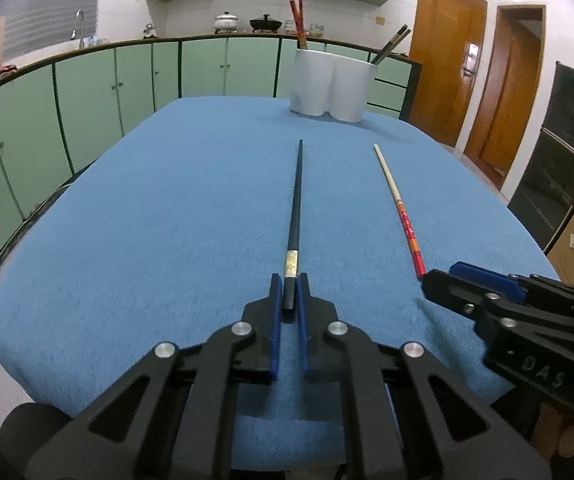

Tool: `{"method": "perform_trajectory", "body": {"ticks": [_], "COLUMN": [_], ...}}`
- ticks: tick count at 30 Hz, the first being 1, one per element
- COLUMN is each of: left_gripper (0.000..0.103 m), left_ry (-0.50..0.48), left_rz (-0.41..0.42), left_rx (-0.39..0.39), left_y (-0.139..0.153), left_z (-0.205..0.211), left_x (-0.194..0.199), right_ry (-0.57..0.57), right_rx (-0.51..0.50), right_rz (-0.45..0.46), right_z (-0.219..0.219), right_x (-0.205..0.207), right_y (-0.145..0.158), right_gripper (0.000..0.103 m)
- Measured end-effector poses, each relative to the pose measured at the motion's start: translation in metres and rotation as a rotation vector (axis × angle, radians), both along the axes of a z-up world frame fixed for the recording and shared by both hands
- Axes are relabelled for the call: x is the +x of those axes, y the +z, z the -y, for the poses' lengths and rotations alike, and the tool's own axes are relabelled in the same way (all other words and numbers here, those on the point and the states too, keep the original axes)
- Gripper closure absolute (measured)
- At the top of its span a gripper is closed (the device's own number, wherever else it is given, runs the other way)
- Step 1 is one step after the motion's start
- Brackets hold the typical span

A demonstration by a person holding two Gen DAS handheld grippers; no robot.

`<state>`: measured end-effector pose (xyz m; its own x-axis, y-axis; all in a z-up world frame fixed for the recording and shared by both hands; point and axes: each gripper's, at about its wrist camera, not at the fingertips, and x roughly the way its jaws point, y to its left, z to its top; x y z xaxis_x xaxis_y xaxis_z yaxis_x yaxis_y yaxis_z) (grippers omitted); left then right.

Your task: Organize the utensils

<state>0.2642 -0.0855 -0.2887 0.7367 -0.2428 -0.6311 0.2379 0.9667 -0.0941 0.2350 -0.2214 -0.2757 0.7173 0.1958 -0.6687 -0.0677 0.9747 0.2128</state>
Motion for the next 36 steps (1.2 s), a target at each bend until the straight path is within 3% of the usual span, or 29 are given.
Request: {"method": "perform_trajectory", "body": {"ticks": [4, 10, 16, 21, 26, 27, 28, 36], "left_gripper": [0.097, 0.097, 0.095, 0.094, 0.097, 0.097, 0.097, 0.097], "left_ry": [-0.001, -0.003, 0.007, 0.01, -0.009, -0.013, -0.015, 0.011], "left_rz": [-0.001, -0.004, -0.003, 0.006, 0.009, 0.007, 0.0, -0.018], "left_rx": [-0.006, -0.01, -0.011, -0.005, -0.003, -0.007, -0.013, -0.058], "left_y": [0.0, 0.0, 0.0, -0.001, -0.002, -0.002, -0.001, 0.03], "left_z": [0.001, -0.001, -0.003, -0.002, 0.0, 0.0, 0.0, -0.01], "left_x": [-0.001, -0.001, 0.003, 0.004, 0.003, 0.002, 0.002, -0.001], "right_ry": [-0.008, -0.041, -0.06, -0.063, -0.063, -0.063, -0.067, -0.089], "right_rx": [-0.022, -0.122, -0.096, -0.139, -0.212, -0.206, -0.194, -0.083], "right_rz": [0.015, 0.044, 0.058, 0.097, 0.125, 0.121, 0.113, 0.154], "right_z": [-0.005, -0.001, 0.009, 0.002, -0.005, -0.004, -0.002, 0.026], "right_x": [0.006, 0.0, -0.004, -0.005, -0.007, -0.007, -0.007, -0.038], "right_y": [-0.004, -0.006, -0.008, -0.012, -0.013, -0.012, -0.011, 0.033], "right_gripper": [0.069, 0.09, 0.086, 0.082, 0.088, 0.095, 0.096, 0.097]}}
